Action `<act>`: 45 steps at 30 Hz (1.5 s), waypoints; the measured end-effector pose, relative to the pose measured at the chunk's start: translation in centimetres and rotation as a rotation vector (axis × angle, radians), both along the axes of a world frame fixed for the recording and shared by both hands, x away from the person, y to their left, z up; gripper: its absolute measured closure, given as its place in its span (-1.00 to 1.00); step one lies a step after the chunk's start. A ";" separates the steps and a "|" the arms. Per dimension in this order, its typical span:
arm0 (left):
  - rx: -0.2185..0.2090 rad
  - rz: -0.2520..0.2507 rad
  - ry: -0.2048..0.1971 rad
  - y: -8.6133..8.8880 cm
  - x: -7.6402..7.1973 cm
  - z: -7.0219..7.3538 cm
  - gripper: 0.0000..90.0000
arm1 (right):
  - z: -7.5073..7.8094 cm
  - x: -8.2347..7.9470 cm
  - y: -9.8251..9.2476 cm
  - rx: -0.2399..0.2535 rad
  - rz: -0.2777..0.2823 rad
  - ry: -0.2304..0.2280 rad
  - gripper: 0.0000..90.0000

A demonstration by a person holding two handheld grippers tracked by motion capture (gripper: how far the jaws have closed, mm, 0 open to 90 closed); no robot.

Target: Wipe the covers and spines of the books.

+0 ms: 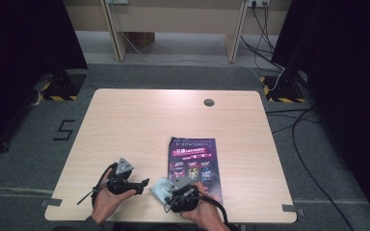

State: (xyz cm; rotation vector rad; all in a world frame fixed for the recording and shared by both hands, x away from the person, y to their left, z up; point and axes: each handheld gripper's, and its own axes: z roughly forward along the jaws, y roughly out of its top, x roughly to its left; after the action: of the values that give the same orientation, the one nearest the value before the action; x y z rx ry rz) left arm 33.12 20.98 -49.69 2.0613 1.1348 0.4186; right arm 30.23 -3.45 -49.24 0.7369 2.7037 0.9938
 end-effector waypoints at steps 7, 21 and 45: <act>-0.006 -0.001 0.004 -0.1 -0.1 -0.1 -0.60 | 0.1 1.4 -1.7 -0.002 -0.042 0.018 0.27; -0.009 -0.012 0.007 -0.3 -0.1 -0.2 -0.60 | 0.1 1.2 -3.4 -0.018 -0.091 0.007 0.28; -0.040 -0.084 0.019 -1.9 -0.5 -0.5 -0.61 | 0.1 2.1 -10.0 -0.009 -0.234 0.004 0.28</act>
State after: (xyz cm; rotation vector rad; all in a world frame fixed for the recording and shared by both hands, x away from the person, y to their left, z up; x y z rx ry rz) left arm 32.66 19.10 -50.16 2.0742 1.0553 0.3333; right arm 32.36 -13.49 -49.10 1.0254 2.5482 0.9233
